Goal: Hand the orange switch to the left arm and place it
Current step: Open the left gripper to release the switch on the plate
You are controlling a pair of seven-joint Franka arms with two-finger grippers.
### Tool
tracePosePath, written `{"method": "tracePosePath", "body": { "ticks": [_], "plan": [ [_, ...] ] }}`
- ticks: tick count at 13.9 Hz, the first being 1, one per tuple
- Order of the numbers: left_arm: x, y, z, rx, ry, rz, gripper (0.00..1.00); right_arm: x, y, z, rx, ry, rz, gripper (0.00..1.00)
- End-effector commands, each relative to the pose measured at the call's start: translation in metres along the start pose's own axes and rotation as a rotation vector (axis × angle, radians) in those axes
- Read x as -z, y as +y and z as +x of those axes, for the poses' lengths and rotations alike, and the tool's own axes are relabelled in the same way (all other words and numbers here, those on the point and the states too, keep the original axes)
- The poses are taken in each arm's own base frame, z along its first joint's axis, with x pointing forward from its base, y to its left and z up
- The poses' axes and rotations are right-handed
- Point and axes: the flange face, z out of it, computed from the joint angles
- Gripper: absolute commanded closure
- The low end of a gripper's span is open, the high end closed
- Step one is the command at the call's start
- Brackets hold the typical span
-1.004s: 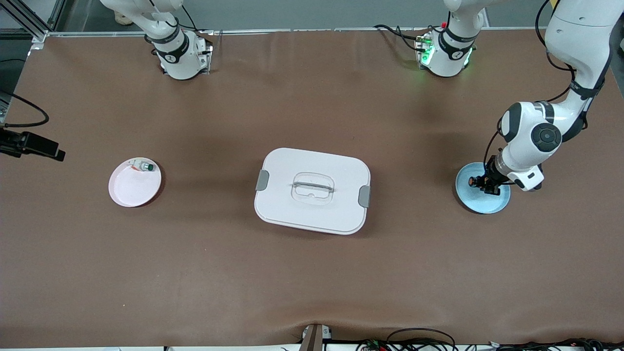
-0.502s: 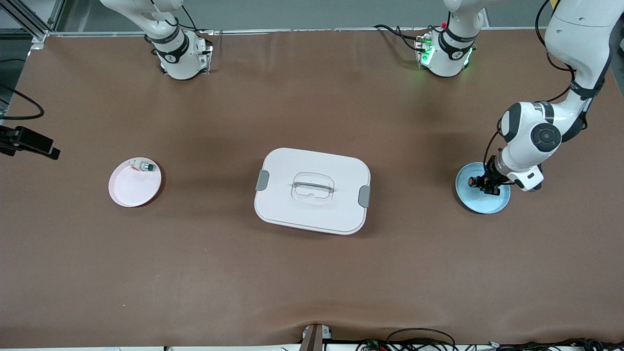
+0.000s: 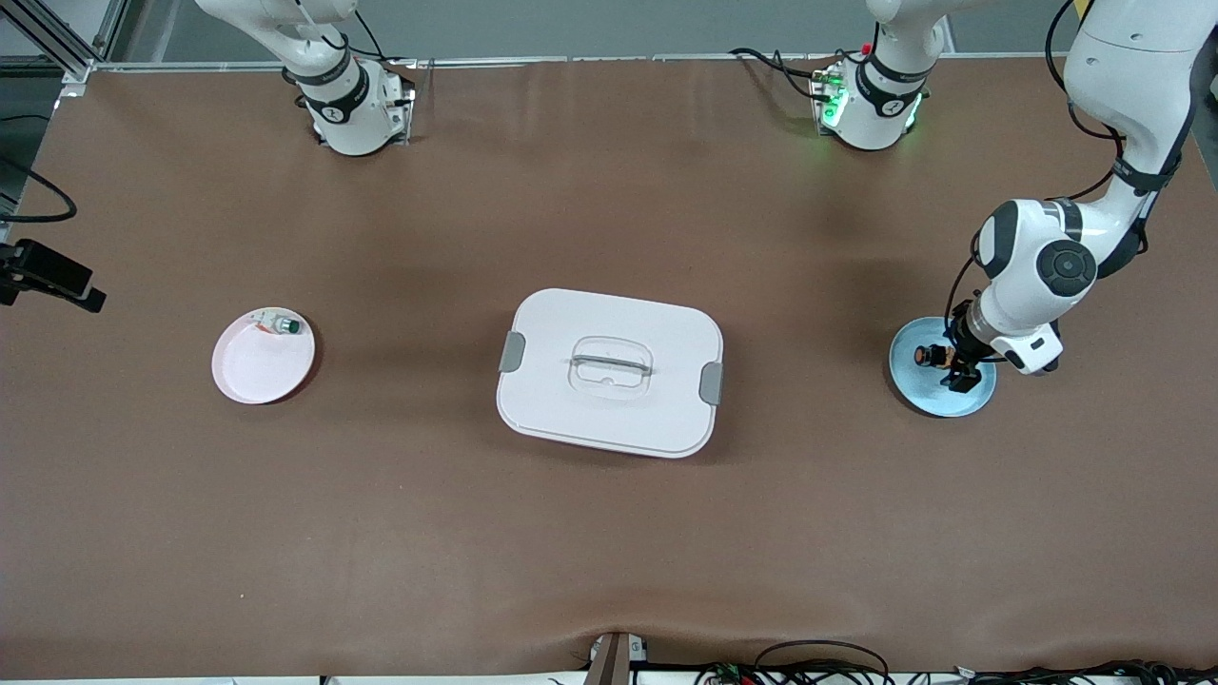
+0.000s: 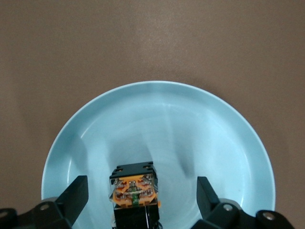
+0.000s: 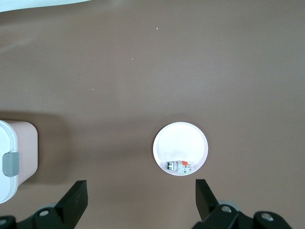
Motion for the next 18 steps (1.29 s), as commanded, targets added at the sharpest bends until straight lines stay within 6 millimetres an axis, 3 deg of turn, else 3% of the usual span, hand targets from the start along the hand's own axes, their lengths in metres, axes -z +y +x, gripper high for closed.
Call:
{"method": "tracePosePath", "body": {
  "ticks": [1, 8, 15, 18],
  "plan": [
    [0.017, 0.005, 0.001, 0.006, 0.023, -0.033, 0.0, 0.004, 0.0, -0.016, -0.009, 0.007, -0.009, 0.0],
    [0.048, 0.015, 0.003, -0.026, 0.052, -0.084, 0.0, 0.011, 0.003, -0.02, -0.011, 0.015, -0.013, 0.0],
    [0.073, 0.022, -0.011, -0.185, 0.072, -0.121, 0.0, 0.01, 0.005, -0.025, 0.014, -0.02, -0.014, 0.0],
    [0.09, 0.023, -0.017, -0.338, 0.095, -0.122, 0.0, 0.01, 0.008, -0.027, 0.062, -0.03, -0.013, 0.0]
  ]
}}
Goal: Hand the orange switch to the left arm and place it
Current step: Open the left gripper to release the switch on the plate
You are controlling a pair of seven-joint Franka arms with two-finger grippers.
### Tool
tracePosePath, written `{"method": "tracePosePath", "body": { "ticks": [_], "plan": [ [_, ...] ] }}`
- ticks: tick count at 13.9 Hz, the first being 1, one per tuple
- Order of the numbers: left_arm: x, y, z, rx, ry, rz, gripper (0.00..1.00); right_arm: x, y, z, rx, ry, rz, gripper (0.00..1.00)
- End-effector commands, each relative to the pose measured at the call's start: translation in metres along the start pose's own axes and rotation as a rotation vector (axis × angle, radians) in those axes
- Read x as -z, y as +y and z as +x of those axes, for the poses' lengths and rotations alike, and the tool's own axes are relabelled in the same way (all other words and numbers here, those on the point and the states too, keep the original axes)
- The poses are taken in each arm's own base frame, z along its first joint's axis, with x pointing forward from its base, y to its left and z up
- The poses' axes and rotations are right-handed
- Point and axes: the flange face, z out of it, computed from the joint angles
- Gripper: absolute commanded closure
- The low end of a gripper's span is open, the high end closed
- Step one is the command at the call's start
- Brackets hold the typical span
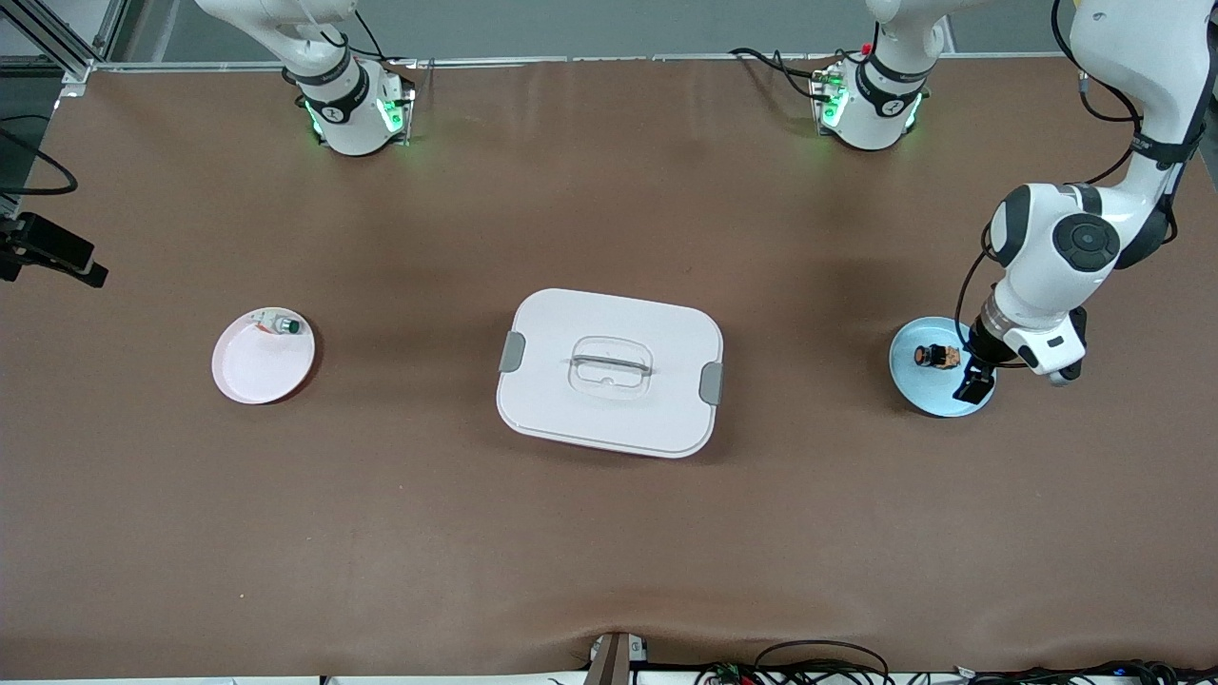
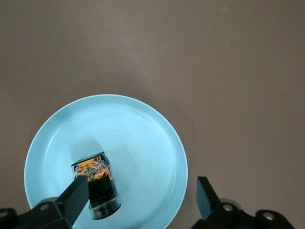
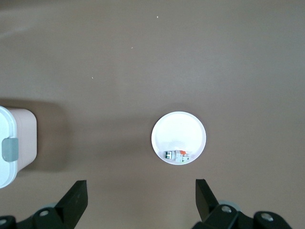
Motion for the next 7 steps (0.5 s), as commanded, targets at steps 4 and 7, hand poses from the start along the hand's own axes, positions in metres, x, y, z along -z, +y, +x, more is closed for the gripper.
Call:
{"method": "tracePosePath", "body": {
  "ticks": [4, 7],
  "plan": [
    [0.034, 0.004, -0.013, -0.391, 0.03, 0.015, 0.0, 0.005, 0.006, -0.009, 0.041, 0.008, -0.013, 0.0],
    [0.045, 0.008, -0.015, -0.531, 0.045, 0.002, 0.0, 0.009, 0.009, -0.014, 0.026, 0.008, -0.013, 0.0]
  ]
}}
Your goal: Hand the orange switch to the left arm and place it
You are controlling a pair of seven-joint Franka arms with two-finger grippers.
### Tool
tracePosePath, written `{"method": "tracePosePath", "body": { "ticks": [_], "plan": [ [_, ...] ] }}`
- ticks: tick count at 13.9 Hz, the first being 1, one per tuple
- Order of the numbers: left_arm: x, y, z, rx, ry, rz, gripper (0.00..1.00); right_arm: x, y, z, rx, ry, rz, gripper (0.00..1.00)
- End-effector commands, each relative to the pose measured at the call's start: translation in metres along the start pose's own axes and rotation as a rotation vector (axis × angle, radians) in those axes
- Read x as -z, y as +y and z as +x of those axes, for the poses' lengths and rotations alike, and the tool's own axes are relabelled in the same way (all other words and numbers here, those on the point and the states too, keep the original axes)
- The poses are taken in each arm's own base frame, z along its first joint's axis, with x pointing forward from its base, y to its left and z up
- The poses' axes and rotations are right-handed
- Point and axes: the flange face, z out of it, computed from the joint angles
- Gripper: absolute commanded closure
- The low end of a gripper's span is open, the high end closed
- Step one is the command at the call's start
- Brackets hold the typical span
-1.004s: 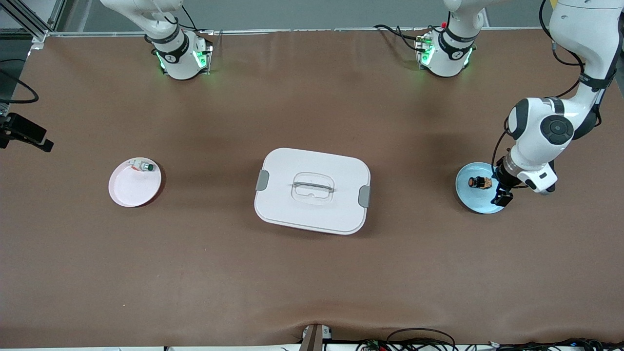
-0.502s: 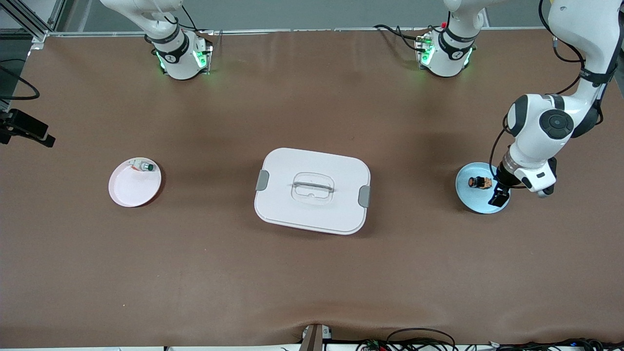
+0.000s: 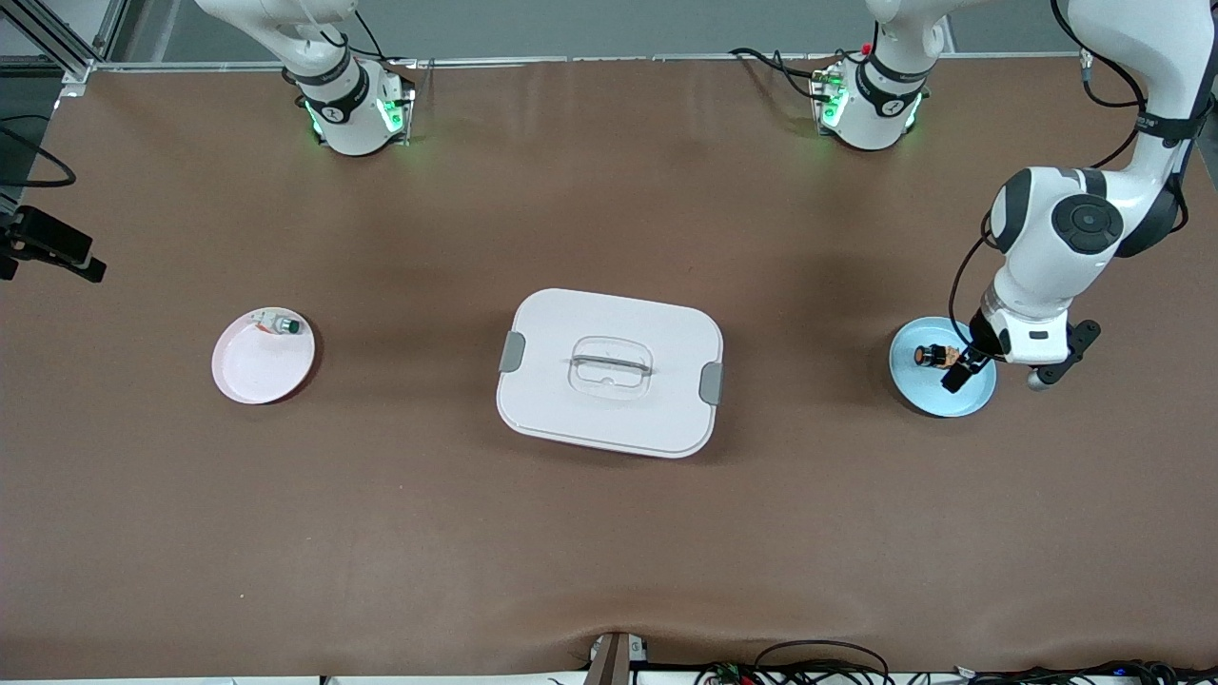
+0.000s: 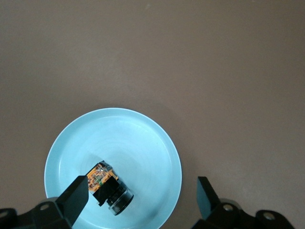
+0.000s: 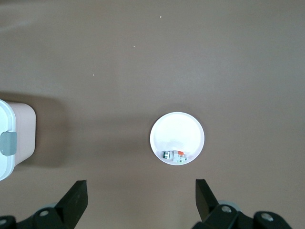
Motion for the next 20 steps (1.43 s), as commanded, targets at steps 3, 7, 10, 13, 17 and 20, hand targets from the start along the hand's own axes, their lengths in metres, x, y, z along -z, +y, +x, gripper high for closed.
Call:
{"method": "tracePosePath", "body": {
  "ticks": [3, 7, 10, 13, 17, 20],
  "plan": [
    [0.016, 0.003, -0.007, -0.218, 0.021, 0.007, 0.0, 0.006, 0.02, -0.013, -0.027, 0.004, -0.01, 0.0],
    [0.015, 0.004, -0.008, -0.475, 0.016, 0.007, 0.0, 0.005, 0.017, -0.015, -0.017, -0.005, -0.008, 0.0],
    [0.015, 0.004, -0.008, -0.56, 0.009, -0.001, 0.0, 0.005, 0.011, -0.017, 0.004, -0.015, -0.01, 0.0],
    [0.016, 0.005, -0.007, -0.66, -0.004, -0.029, 0.0, 0.004, 0.012, -0.019, 0.054, -0.03, -0.007, 0.0],
    [0.025, 0.007, -0.001, -0.644, -0.003, -0.067, 0.0, 0.005, 0.013, -0.018, 0.068, -0.02, -0.008, 0.0],
    [0.043, 0.014, 0.008, -0.638, -0.005, -0.055, 0.0, 0.009, 0.011, -0.014, 0.071, 0.019, -0.006, 0.0]
  ]
}}
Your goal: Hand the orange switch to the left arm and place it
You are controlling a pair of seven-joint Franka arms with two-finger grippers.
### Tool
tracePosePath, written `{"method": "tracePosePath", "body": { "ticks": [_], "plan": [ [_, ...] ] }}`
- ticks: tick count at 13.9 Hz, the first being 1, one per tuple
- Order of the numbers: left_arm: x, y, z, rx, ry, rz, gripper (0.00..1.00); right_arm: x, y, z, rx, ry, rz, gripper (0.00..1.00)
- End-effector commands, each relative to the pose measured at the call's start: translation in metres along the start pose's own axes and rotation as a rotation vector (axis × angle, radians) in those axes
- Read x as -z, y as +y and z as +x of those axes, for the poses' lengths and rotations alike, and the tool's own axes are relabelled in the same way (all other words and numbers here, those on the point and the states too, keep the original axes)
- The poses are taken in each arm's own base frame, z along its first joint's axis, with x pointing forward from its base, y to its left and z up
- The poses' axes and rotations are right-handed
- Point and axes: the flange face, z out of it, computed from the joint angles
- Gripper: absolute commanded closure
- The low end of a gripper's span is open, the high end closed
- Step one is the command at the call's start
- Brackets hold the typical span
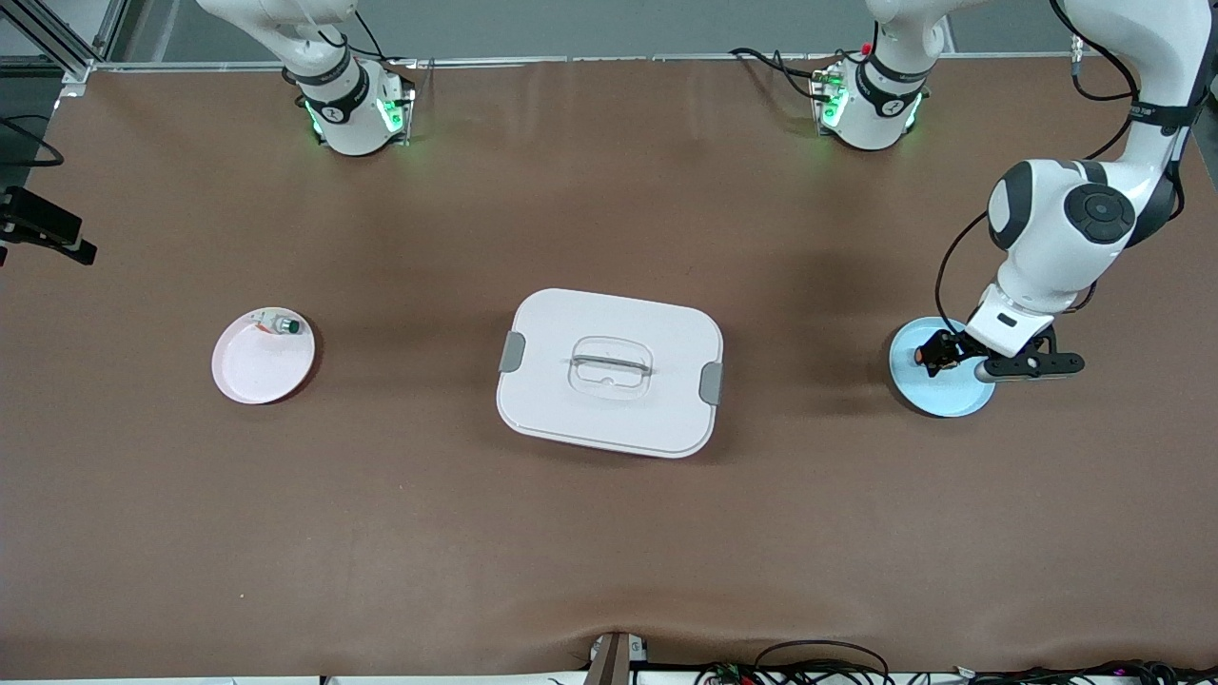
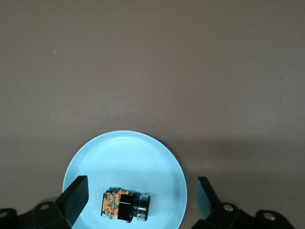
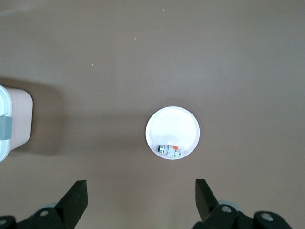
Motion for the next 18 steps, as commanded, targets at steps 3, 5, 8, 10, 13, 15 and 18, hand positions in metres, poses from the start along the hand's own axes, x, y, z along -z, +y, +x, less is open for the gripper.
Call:
{"method": "tracePosePath", "body": {
  "ticks": [3, 5, 8, 10, 13, 15, 18],
  "plan": [
    [0.055, 0.0, 0.034, -0.001, -0.102, 0.029, 0.0, 0.006, 0.0, -0.005, 0.006, 0.033, -0.008, 0.0],
    [0.073, 0.0, 0.045, 0.029, -0.113, 0.007, 0.0, 0.007, 0.001, -0.005, -0.002, 0.035, -0.005, 0.0],
    [0.107, 0.002, 0.049, 0.063, -0.105, -0.015, 0.0, 0.007, 0.0, -0.007, -0.001, 0.027, -0.003, 0.0],
    [0.14, 0.004, 0.046, 0.072, -0.121, -0.013, 0.0, 0.006, 0.0, -0.007, -0.006, 0.026, -0.001, 0.0],
    [0.195, 0.01, 0.052, 0.074, -0.179, -0.022, 0.0, 0.007, -0.002, -0.008, -0.058, 0.023, 0.001, 0.0],
    [0.226, 0.018, 0.055, 0.052, -0.231, -0.025, 0.0, 0.006, -0.003, -0.007, -0.055, 0.024, 0.001, 0.0],
    [0.251, 0.028, 0.058, 0.029, -0.232, -0.026, 0.0, 0.006, -0.004, -0.007, -0.056, 0.021, 0.005, 0.0]
  ]
}}
